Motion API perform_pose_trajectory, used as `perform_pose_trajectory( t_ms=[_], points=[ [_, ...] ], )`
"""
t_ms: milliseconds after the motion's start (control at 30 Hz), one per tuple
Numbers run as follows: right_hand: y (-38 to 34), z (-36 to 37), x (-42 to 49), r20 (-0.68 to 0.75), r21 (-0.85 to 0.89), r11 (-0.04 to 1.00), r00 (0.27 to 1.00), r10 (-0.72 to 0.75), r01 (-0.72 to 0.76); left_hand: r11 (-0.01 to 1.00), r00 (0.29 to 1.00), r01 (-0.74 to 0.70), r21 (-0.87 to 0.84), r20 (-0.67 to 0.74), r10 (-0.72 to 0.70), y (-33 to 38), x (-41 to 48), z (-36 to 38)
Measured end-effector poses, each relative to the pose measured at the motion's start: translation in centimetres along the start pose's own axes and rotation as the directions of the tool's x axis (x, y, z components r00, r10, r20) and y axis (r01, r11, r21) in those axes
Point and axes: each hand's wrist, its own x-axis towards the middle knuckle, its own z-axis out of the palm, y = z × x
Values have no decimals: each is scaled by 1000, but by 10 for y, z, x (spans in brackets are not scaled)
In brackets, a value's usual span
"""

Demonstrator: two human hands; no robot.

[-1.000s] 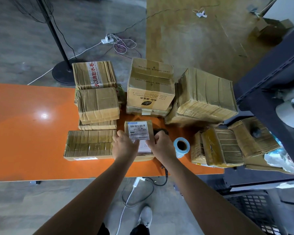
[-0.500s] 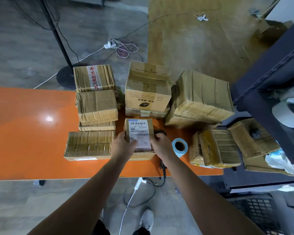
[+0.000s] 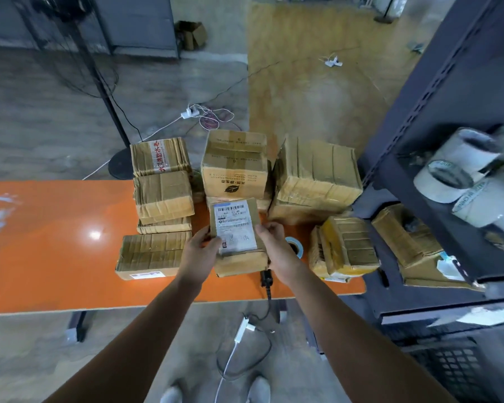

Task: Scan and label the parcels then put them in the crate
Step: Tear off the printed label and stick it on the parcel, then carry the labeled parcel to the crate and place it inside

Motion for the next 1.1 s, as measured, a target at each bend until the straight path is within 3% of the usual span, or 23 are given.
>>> perform_pose_trajectory(
  t_ms=[133, 267, 467, 633, 767, 900, 1100],
  points=[
    [-3, -2, -21, -81, 101, 994, 996, -24, 33, 998, 996, 69, -13, 57, -68, 6, -4, -6],
    [-8, 0, -51, -184, 96, 995, 983, 16, 2, 999, 984, 37, -23, 177, -32, 13, -14, -11],
    [11, 11, -112, -504, 24, 995, 861, -69, 94, 994, 908, -78, 72, 416, 41, 6, -36, -24],
    [56, 10, -194, -685, 11, 1000, 728, -8, 22, 990, 827, -114, 85, 561, 47, -10, -79, -15],
    [100, -1, -271, -791, 77, 997, 610, 45, 26, 937, 723, -283, 205, 688, 68, -25, -128, 11],
    [140, -14, -344, -870, 155, 987, 480, 112, 50, 813, 534, -538, 222, 836, 125, -36, -188, 39],
    [197, -46, -439, -906, 282, 955, 353, 233, 93, 525, 311, -832, 179, 934, 174, -55, -276, 82]
  ],
)
